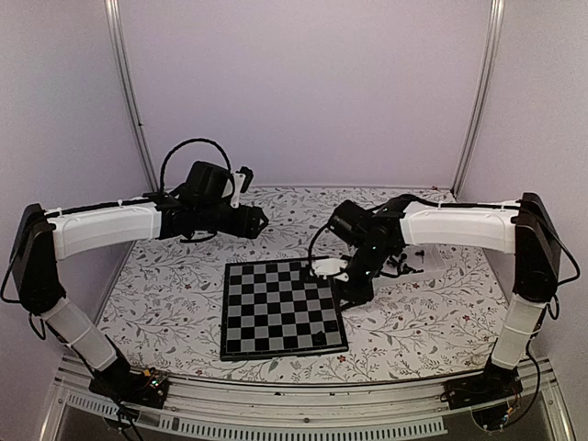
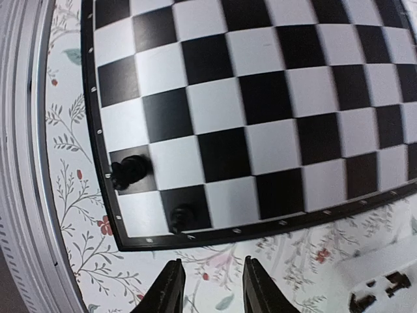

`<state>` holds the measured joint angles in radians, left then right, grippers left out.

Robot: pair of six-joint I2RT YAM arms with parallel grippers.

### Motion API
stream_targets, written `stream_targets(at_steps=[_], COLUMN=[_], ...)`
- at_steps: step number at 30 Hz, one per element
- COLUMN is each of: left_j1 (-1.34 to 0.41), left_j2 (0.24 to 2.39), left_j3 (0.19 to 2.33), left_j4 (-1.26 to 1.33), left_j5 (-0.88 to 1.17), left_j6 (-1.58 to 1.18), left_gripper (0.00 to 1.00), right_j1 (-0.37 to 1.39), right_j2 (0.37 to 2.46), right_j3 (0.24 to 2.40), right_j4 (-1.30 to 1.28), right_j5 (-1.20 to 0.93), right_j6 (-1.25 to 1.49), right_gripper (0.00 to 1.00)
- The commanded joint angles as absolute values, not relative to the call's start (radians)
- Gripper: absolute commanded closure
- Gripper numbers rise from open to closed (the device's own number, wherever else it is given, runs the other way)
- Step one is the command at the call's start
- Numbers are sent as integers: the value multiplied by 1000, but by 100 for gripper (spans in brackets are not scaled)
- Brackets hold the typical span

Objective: Set up the chess pieces on the board
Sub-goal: Pick up the chess piece from the storage box.

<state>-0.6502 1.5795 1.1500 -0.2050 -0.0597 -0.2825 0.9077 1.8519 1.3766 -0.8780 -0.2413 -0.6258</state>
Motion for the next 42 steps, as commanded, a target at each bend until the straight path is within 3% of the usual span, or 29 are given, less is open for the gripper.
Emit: stream_targets(at_steps=[1, 9, 22, 42], left_j1=[-637, -637, -637, -637], left_j2=[1554, 1559, 1568, 1616], left_j3=[1157, 1164, 1169, 1195], left_j4=[-197, -193, -203, -201], left_j5=[-49, -31, -26, -8], left_j6=[-288, -289, -282, -273], left_gripper=[23, 25, 25, 24], right_j1=[736, 529, 526, 526], right_j2=[1753, 1829, 1985, 2022], right_j3=[1438, 1497, 1489, 1462], right_j4=[-891, -839, -828, -871], right_j5=[-306, -270, -296, -214], right_j6=[-637, -552, -552, -552], right_gripper=[67, 76, 71, 68])
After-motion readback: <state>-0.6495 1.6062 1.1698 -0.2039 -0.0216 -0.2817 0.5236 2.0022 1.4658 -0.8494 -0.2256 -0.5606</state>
